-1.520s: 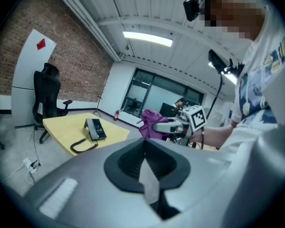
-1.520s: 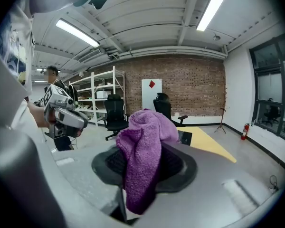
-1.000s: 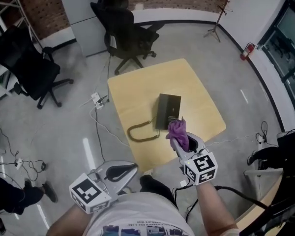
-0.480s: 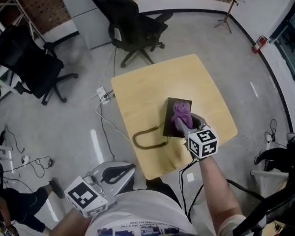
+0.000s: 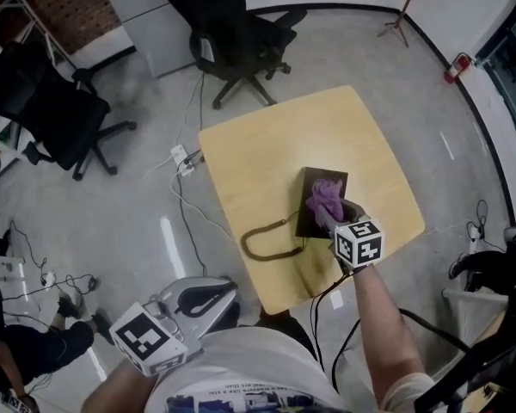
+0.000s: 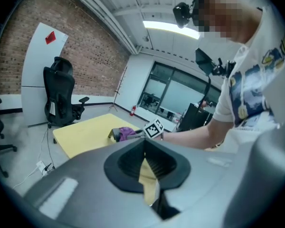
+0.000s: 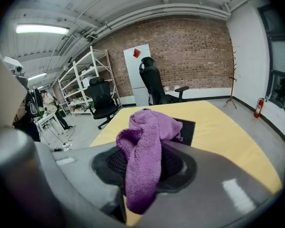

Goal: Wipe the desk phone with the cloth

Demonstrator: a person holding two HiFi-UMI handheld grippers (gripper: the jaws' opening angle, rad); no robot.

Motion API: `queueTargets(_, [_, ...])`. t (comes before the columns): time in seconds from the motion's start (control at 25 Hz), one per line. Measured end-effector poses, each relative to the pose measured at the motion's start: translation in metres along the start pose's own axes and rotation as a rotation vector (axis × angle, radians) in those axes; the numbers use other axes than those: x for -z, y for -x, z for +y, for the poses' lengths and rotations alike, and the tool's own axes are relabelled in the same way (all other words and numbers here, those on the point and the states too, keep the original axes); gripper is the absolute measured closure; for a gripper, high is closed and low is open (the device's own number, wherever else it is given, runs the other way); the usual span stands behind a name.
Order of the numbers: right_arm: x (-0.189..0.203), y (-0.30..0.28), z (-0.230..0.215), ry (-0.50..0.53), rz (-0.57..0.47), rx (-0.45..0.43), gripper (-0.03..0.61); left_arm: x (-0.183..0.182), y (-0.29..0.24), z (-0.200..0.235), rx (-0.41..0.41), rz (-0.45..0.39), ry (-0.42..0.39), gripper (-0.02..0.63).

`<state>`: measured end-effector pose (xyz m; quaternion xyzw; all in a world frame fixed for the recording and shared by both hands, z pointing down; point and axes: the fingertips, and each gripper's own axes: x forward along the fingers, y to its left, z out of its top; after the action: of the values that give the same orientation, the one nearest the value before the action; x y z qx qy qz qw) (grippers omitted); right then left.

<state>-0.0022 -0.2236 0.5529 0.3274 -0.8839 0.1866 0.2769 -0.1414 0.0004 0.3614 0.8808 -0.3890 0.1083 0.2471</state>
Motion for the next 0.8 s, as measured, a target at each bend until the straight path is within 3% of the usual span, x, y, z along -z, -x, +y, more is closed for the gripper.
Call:
queueTargets(0.52, [0.083, 0.024, 0.034, -0.084, 0.105, -0.022, 0.448, -0.008, -0.022, -0.008, 0.07, 0.024, -0.031, 0.611])
queueTargets(0.68, [0.083, 0.033, 0.036, -0.066, 0.111, -0.038, 0.448, -0.012, -0.029, -0.011, 0.072, 0.022, -0.03, 0.611])
queueTargets(0.8, [0.057, 0.041, 0.03, -0.032, 0.067, -0.038, 0.448, -0.014, -0.034, -0.012, 0.071, 0.015, -0.029, 0.611])
